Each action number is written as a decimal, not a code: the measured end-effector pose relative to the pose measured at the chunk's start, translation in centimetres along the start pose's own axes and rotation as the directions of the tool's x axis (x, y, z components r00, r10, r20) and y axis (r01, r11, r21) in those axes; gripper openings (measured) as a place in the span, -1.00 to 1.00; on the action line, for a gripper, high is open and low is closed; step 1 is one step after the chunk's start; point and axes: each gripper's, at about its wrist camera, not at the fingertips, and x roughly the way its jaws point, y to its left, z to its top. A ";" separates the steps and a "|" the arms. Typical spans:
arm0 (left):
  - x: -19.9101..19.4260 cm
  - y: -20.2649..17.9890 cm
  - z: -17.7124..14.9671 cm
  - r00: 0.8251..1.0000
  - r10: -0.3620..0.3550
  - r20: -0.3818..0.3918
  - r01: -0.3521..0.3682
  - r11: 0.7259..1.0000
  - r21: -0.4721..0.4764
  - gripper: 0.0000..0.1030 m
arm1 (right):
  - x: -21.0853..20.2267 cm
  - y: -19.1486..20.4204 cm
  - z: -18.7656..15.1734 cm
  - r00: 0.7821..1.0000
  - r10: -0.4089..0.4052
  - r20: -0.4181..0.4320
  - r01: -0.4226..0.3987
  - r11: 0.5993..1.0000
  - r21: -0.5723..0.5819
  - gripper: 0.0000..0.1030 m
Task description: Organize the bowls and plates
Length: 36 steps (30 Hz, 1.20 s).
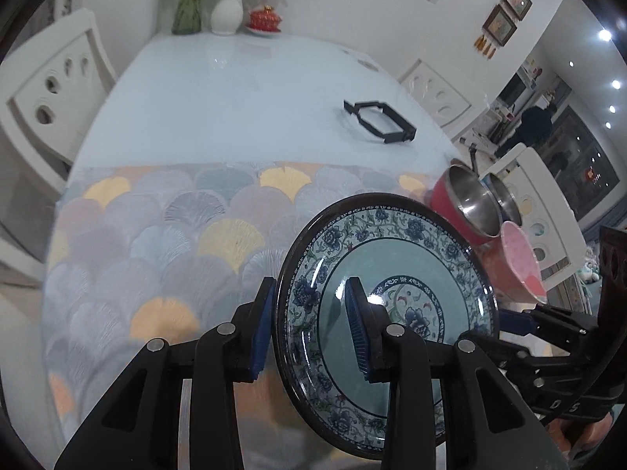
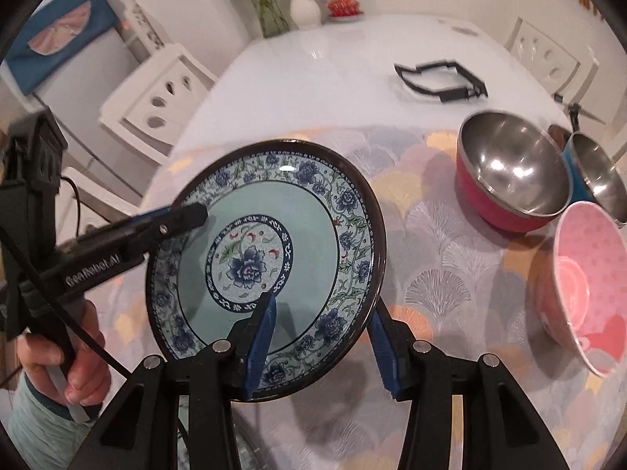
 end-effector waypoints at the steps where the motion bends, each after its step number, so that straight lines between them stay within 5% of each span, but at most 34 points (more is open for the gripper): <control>1: -0.8 -0.3 -0.2 1.000 0.005 0.012 -0.005 1.000 -0.002 -0.40 | -0.5 0.3 -0.1 1.000 0.003 0.010 -0.003 1.000 -0.002 -0.09; 13: -11.1 -3.3 -5.5 0.982 0.090 0.166 -0.078 0.994 -0.077 -0.40 | -8.6 5.1 -4.5 0.989 0.039 0.140 -0.026 0.995 -0.097 -0.07; 19: -13.9 -3.6 -9.8 0.973 0.140 0.183 -0.115 0.983 -0.144 -0.40 | -9.5 6.5 -8.5 0.992 0.094 0.088 -0.080 0.985 -0.150 -0.07; 36: -12.7 -3.4 -22.3 0.970 0.243 0.020 -0.230 0.938 -0.261 -0.39 | -4.3 6.8 -18.2 0.980 0.070 -0.186 -0.111 0.969 -0.222 -0.07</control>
